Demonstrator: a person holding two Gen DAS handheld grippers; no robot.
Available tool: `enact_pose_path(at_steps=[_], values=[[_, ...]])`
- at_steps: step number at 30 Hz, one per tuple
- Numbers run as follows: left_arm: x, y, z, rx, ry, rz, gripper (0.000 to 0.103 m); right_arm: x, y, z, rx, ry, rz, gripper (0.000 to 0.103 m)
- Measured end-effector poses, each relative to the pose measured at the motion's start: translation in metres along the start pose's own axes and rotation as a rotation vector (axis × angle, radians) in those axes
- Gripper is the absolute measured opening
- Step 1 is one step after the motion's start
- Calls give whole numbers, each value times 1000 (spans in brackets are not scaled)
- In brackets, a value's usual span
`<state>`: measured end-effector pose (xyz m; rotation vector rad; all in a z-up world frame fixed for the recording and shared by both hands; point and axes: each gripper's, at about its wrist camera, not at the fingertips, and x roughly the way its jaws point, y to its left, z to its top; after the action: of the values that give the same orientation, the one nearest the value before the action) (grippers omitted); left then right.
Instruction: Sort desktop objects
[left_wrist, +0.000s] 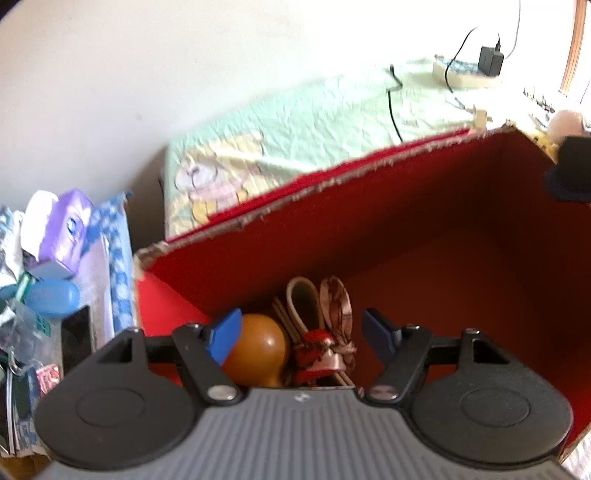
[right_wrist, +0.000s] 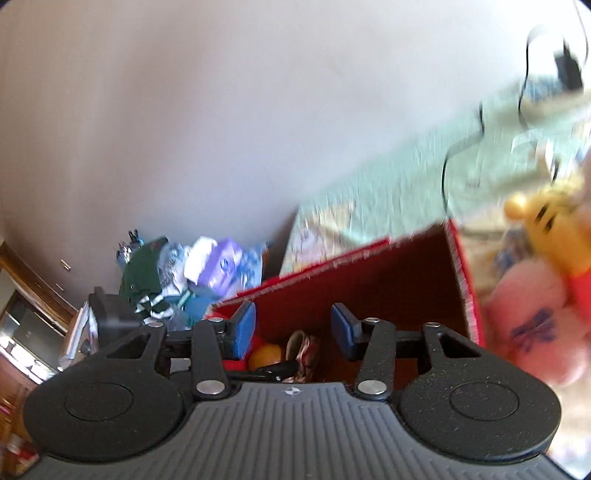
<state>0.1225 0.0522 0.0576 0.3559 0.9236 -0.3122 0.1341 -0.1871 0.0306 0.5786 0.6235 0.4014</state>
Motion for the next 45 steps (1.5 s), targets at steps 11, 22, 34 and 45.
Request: enact_pose_path(at_steps=[11, 22, 34, 45], values=[[-23, 9, -38, -118, -176, 26, 78, -74, -11, -13, -138, -96, 65, 66], [-80, -21, -89, -305, -226, -39, 90, -108, -57, -29, -16, 95, 203, 45], [-23, -89, -131, -439, 8, -74, 79, -58, -72, -80, 66, 396, 224, 45], [15, -105, -138, -457, 98, -68, 83, -28, -64, -88, 114, 507, 195, 45]])
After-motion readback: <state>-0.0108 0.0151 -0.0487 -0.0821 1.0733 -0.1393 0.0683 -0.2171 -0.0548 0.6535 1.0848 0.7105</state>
